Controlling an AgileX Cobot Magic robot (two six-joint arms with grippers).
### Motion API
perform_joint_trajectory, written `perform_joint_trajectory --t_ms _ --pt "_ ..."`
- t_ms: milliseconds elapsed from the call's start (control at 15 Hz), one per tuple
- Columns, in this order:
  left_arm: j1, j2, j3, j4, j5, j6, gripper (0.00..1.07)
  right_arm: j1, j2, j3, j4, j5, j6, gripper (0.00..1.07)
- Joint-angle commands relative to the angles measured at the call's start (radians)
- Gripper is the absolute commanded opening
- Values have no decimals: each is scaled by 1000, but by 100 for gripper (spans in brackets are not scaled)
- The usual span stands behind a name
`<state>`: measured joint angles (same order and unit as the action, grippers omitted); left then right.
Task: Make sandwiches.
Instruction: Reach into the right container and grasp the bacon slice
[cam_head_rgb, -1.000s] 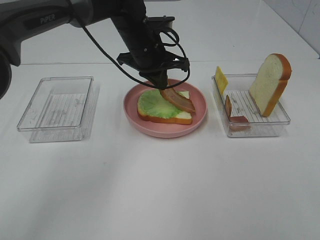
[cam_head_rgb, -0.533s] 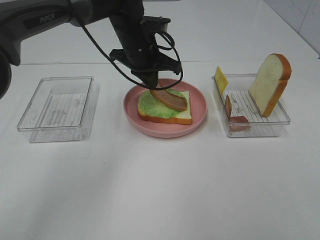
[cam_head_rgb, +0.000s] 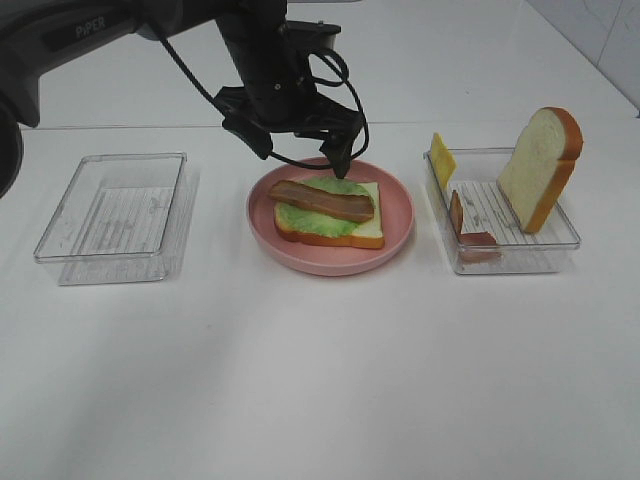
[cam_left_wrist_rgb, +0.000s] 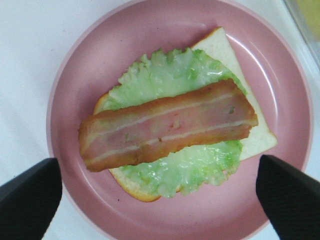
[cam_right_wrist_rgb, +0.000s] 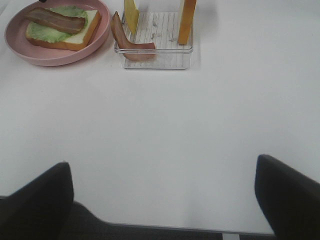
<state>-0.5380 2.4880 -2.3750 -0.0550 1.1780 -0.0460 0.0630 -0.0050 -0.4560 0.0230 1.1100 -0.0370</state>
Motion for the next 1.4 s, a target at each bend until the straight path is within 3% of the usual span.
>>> perform_joint_trajectory --t_ms 67,267,333,467,533,600,733,800,867,1000,1067,1267,1333,1400 --pt "9 -13 -101 29 138 -9 101 -5 -28 2 6 -6 -5 96" --pt "99 -67 -117 39 135 -4 101 -5 -28 2 7 -6 -5 96" --pt "183 -96 -109 40 135 8 101 -5 -28 2 7 -6 -5 96" --pt "318 -186 -23 36 135 17 100 -5 -28 2 7 -6 -5 96" --pt "344 -207 9 32 135 18 100 -5 -28 2 7 -6 -5 96" --pt "419 -287 105 9 135 46 100 -5 -28 2 7 -6 -5 96" --pt "446 -418 287 38 135 46 100 -5 -28 2 7 -6 -5 96" --pt "446 -543 457 76 131 32 100 -5 -28 2 7 -6 -5 96" --pt "446 -593 523 77 120 28 100 -5 -28 2 7 -6 -5 96" --pt "446 -820 785 76 47 10 100 -5 -28 2 7 -6 -5 96" --pt "446 -1007 1004 76 -8 -13 100 -5 -28 2 7 -6 -5 96" --pt "446 -1276 1256 75 -52 -13 100 -5 -28 2 7 -6 -5 96" --pt "446 -1549 1455 75 -106 -7 100 -5 -28 2 7 -6 -5 96" --pt "446 -1620 1497 75 -119 -4 100 -5 -28 2 7 -6 -5 96"
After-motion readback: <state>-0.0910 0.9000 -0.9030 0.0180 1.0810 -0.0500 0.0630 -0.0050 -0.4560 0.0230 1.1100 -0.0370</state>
